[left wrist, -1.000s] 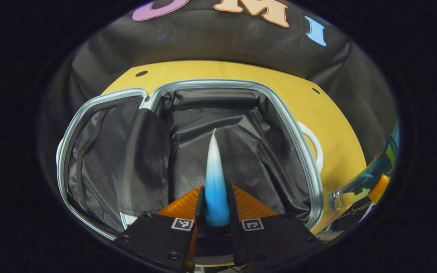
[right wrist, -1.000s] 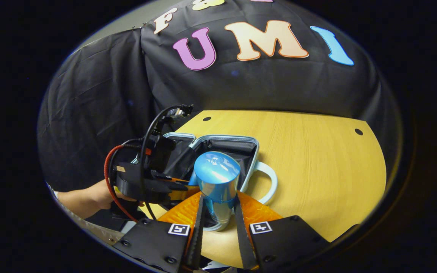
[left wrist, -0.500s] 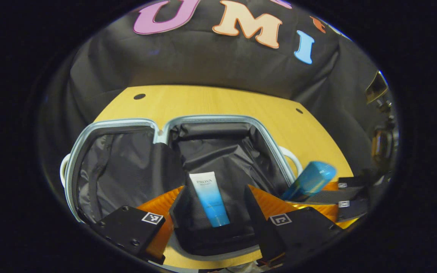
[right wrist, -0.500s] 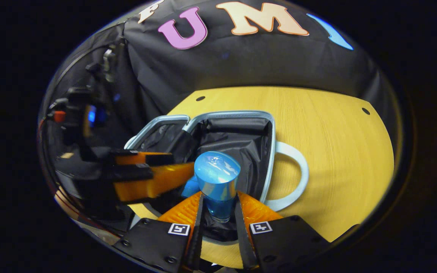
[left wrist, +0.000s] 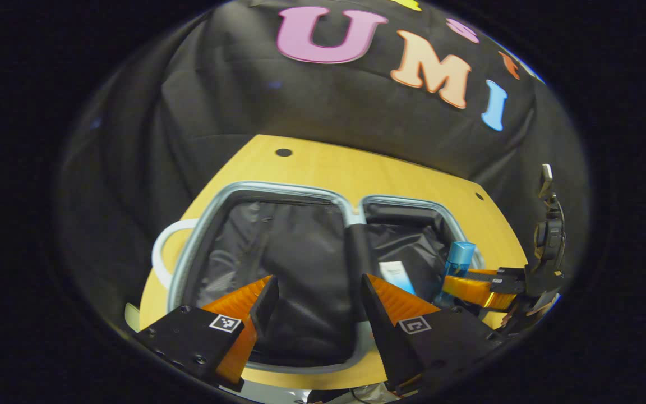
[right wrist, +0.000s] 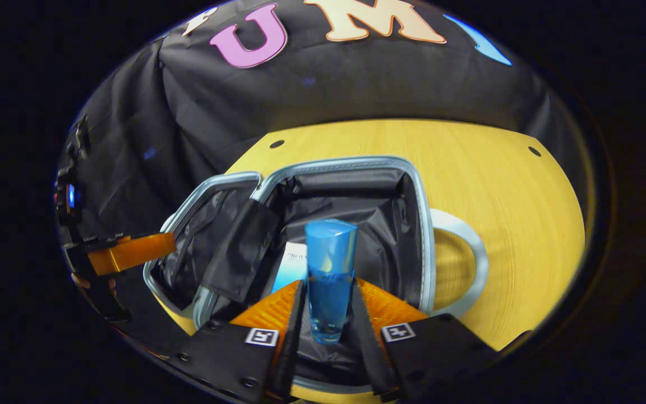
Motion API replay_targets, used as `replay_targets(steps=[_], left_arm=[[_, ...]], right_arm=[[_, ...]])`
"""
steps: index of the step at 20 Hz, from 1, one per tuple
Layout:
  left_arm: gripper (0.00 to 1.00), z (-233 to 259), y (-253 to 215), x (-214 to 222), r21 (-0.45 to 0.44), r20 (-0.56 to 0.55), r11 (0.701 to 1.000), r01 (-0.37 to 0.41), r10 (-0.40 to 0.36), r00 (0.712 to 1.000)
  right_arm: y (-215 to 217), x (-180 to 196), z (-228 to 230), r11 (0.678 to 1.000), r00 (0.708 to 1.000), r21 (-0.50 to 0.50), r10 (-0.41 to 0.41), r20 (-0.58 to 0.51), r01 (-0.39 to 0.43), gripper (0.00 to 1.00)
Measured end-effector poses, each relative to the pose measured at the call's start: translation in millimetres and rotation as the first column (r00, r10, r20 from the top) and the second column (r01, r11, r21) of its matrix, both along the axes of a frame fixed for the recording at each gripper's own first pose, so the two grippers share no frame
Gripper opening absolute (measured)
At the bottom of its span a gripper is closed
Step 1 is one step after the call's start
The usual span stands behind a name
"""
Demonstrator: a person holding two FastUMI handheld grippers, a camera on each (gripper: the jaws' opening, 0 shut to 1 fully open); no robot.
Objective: First open the suitcase, pack the skin care products into it, and then close the suitcase.
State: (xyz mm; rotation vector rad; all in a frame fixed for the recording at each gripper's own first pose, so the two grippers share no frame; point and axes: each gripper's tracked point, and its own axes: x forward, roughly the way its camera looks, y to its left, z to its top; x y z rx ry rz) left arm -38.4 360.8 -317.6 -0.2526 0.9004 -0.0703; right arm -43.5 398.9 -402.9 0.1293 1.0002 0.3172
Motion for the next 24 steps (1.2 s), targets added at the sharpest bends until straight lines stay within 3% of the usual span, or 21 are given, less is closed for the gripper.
replay_targets(steps=[2,3,5,9,11,12,13,16,18,20,22,24], left_arm=[[0.86,-5,40,2,0.014,-0.001,0.998,-0.061,0.061,0.998],[0.86,-5,59,4,0.026,0.001,0.996,-0.087,0.087,0.996],[0.86,-8,97,11,0.056,0.014,0.989,-0.14,0.14,0.99],[0.86,-28,152,17,0.088,-0.008,0.971,-0.222,0.224,0.975],[0.86,-48,168,17,0.103,-0.044,0.968,-0.23,0.235,0.971],[0.9,-59,173,18,0.104,-0.066,0.967,-0.233,0.241,0.968],[0.86,-68,175,20,0.098,-0.083,0.968,-0.232,0.24,0.967],[0.86,-86,183,27,0.087,-0.108,0.969,-0.231,0.24,0.965],[0.81,-103,183,28,0.07,-0.152,0.972,-0.222,0.231,0.961],[0.47,-117,175,19,0.04,-0.218,0.979,-0.198,0.202,0.955],[0.14,-115,177,22,0.053,-0.211,0.98,-0.191,0.198,0.957],[0.08,-93,171,33,0.035,-0.145,0.976,-0.215,0.218,0.965]], right_arm=[[1,12,11,1.0,0.999,-0.01,-0.01,0.052,0.011,0.81],[3,17,17,1.0,0.997,-0.018,-0.009,0.075,0.01,0.76],[5,20,28,1.0,0.995,-0.025,-0.01,0.104,0.012,0.99],[4,17,44,1.0,0.993,-0.028,-0.002,0.114,0.006,0.98],[-1,15,48,0.999,0.992,-0.054,0.008,0.123,-0.002,0.98],[-4,16,51,0.998,0.992,-0.063,0.011,0.128,-0.003,0.93],[-7,16,53,0.998,0.991,-0.067,0.009,0.132,-0.001,0.98],[-17,19,59,0.997,0.989,-0.075,-0.009,0.145,0.02,0.98],[-22,20,59,0.997,0.989,-0.078,-0.017,0.147,0.029,0.98],[-23,21,59,0.997,0.99,-0.072,-0.01,0.144,0.021,0.98],[-23,22,60,0.998,0.988,-0.07,0.011,0.156,0.0,0.98],[-23,23,62,0.997,0.984,-0.065,0.043,0.172,-0.032,0.98]])
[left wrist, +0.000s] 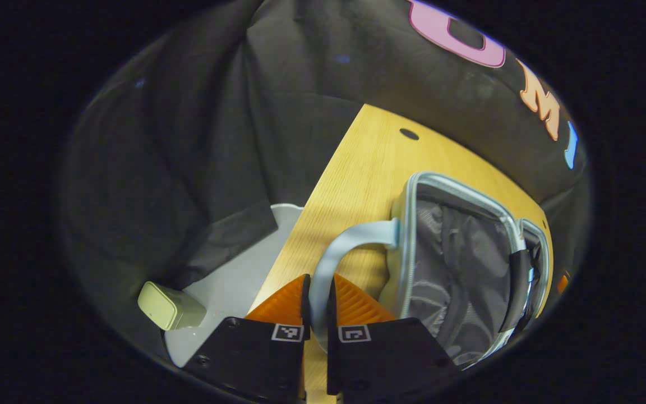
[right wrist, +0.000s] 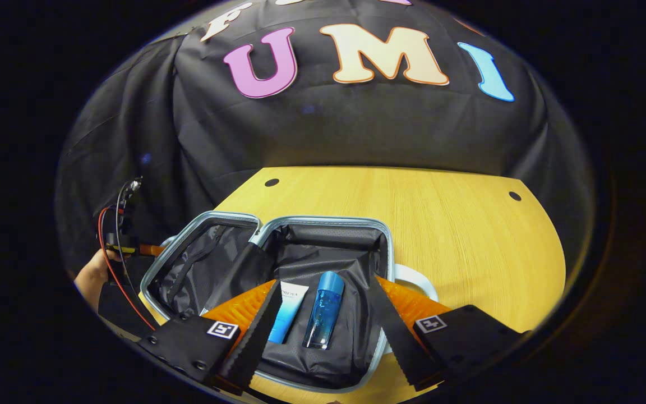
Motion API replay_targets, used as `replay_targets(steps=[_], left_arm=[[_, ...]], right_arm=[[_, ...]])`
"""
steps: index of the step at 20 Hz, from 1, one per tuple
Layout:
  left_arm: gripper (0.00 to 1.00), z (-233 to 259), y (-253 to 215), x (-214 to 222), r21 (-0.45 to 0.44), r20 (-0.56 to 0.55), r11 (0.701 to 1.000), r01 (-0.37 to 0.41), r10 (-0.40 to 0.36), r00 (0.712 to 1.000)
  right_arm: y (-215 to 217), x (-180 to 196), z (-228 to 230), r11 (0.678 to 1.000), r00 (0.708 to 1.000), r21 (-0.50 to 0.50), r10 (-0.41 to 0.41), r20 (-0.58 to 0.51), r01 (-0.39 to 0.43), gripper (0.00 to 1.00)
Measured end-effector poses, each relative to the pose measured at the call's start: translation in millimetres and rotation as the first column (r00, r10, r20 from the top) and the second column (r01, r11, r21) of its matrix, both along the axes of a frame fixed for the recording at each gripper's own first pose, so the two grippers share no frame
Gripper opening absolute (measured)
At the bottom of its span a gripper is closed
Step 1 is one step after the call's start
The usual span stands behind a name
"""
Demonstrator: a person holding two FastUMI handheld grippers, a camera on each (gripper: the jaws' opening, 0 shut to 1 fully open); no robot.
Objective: First open the suitcase, pack the skin care products into it, and then close the suitcase.
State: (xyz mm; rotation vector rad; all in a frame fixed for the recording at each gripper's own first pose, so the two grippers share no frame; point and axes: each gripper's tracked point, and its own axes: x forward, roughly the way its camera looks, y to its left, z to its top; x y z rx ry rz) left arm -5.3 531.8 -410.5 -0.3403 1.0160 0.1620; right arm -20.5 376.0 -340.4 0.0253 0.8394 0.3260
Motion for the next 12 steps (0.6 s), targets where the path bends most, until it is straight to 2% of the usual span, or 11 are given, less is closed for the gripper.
replay_targets(steps=[2,5,6,7,10,12], left_arm=[[0.0,28,-2,-5,0.04,0.01,0.999,0.008,-0.008,1.0],[0.0,86,-18,-1,0.12,0.072,0.99,0.069,-0.078,0.994],[0.0,107,-23,1,0.141,0.101,0.987,0.073,-0.088,0.991],[0.0,127,-31,5,0.154,0.133,0.985,0.078,-0.099,0.986],[0.0,183,-62,13,0.162,0.21,0.984,0.07,-0.103,0.972],[0.0,211,-90,17,0.177,0.252,0.98,0.092,-0.135,0.958]], right_arm=[[0,2,4,1.0,1.0,0.016,0.022,0.017,-0.022,0.98],[0,6,14,0.997,0.999,0.067,0.037,0.037,-0.039,0.98],[-1,6,16,0.995,0.998,0.076,0.055,0.042,-0.058,0.94],[-5,7,18,0.994,0.996,0.075,0.073,0.048,-0.076,0.98],[-16,6,28,0.988,0.992,0.1,0.108,0.065,-0.114,0.98],[-26,6,34,0.985,0.99,0.116,0.116,0.076,-0.124,0.98]])
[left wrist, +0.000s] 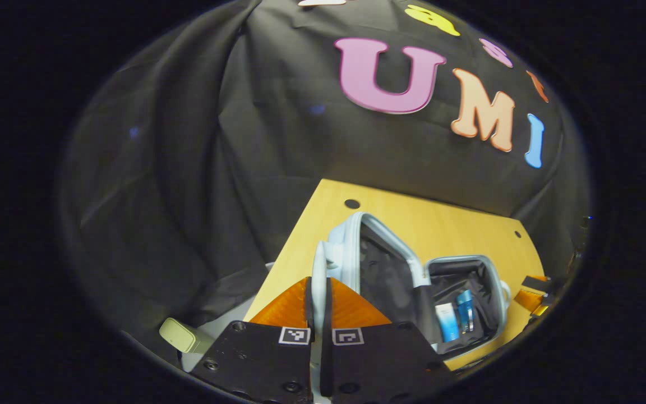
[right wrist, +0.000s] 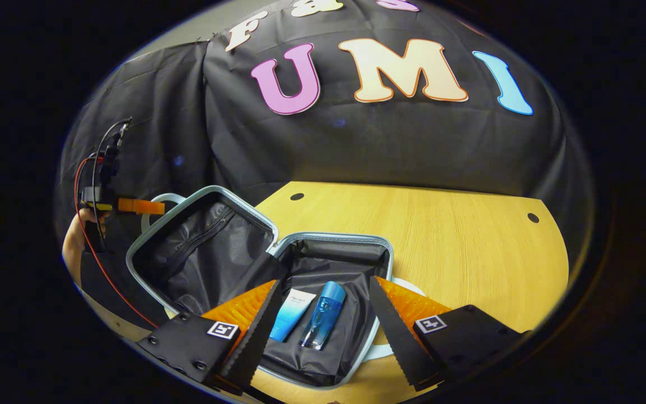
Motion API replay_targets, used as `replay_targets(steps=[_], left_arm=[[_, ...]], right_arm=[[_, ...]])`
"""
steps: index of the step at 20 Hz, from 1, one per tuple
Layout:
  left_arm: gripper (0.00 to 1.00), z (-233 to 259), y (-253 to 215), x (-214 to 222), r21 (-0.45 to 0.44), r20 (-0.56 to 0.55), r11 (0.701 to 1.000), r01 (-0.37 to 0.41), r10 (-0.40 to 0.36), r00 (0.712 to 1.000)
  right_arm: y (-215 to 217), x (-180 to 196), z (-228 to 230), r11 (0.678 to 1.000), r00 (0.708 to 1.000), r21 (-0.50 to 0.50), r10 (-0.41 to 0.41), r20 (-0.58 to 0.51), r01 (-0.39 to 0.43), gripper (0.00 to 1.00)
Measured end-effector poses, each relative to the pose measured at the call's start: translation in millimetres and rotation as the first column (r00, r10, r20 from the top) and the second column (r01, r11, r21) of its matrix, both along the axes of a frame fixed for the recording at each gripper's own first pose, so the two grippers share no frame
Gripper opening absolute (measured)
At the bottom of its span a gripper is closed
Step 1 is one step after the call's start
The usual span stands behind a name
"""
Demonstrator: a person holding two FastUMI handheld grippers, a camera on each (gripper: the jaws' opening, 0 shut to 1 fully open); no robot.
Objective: First open the suitcase, pack the skin care products into it, and then close the suitcase.
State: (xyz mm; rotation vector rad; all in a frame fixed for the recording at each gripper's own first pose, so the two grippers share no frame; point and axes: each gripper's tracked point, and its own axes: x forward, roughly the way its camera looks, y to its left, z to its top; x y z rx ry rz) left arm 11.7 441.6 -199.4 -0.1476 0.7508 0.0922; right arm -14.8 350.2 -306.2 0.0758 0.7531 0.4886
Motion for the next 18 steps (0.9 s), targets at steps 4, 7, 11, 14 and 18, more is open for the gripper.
replay_targets(steps=[4,7,11,14,18], left_arm=[[0.0,42,-62,12,0.047,0.055,0.994,0.103,-0.106,0.993],[0.0,65,-110,22,0.03,0.092,0.986,0.165,-0.167,0.982],[0.0,81,-182,33,-0.03,0.145,0.962,0.273,-0.266,0.953],[0.0,81,-229,37,-0.061,0.151,0.938,0.341,-0.329,0.932],[0.03,76,-296,33,-0.153,0.152,0.888,0.433,-0.412,0.898]], right_arm=[[-27,0,14,1.0,1.0,0.02,-0.003,0.024,0.003,0.98],[-56,-1,20,0.999,0.999,0.023,-0.032,0.036,0.032,0.98],[-97,-5,23,0.996,0.996,0.017,-0.085,0.034,0.085,0.98],[-123,-8,27,0.993,0.992,0.009,-0.12,0.035,0.12,0.98],[-154,-11,31,0.986,0.986,0.002,-0.165,0.041,0.165,0.98]])
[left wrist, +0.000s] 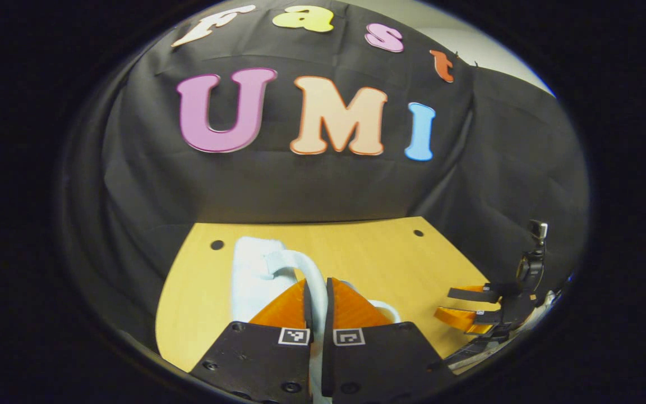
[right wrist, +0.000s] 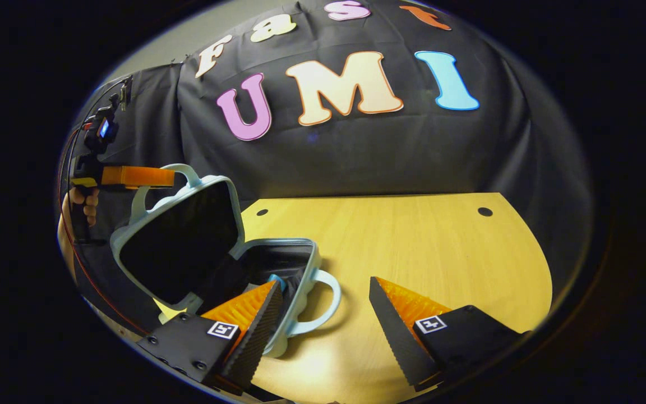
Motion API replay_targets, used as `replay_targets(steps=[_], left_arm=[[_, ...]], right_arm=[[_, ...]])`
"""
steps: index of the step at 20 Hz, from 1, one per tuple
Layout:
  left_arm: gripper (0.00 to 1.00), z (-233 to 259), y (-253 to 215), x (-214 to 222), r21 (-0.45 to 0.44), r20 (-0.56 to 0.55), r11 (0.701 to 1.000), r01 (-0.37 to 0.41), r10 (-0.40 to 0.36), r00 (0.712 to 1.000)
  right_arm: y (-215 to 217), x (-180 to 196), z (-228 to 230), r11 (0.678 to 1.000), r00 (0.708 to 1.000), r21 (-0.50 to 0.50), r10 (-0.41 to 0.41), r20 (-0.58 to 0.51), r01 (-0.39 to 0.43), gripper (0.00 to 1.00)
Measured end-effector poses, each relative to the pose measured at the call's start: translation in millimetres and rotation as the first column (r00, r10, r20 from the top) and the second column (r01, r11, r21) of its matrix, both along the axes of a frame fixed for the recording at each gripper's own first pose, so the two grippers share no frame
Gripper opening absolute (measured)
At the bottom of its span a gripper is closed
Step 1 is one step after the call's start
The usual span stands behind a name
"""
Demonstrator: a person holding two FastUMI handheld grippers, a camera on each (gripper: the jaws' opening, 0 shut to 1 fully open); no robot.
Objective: First open the suitcase, pack the skin care products into it, and then close the suitcase.
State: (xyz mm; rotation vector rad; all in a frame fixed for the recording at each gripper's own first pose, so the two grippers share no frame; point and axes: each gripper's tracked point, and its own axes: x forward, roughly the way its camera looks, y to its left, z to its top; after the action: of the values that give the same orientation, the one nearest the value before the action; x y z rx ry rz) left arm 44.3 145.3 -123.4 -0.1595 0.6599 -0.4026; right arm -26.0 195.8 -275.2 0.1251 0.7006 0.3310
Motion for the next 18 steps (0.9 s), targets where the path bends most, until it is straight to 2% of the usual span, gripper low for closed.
replay_targets(steps=[6,9,16,18], left_arm=[[0.03,-38,-83,-18,-0.068,-0.099,0.991,0.116,-0.123,0.988],[0.03,-64,-110,-32,-0.035,-0.142,0.987,0.159,-0.162,0.976],[0.04,-119,-149,-48,0.023,-0.24,0.979,0.204,-0.193,0.951],[0.13,-126,-159,-55,0.02,-0.259,0.981,0.194,-0.182,0.949]], right_arm=[[-45,-11,-1,0.998,0.998,-0.025,-0.061,-0.013,0.06,0.98],[-66,-16,-2,0.995,0.995,-0.03,-0.097,-0.02,0.097,0.98],[-109,-31,-1,0.99,0.991,-0.059,-0.133,-0.028,0.131,0.98],[-120,-34,1,0.989,0.99,-0.058,-0.138,-0.026,0.136,0.98]])
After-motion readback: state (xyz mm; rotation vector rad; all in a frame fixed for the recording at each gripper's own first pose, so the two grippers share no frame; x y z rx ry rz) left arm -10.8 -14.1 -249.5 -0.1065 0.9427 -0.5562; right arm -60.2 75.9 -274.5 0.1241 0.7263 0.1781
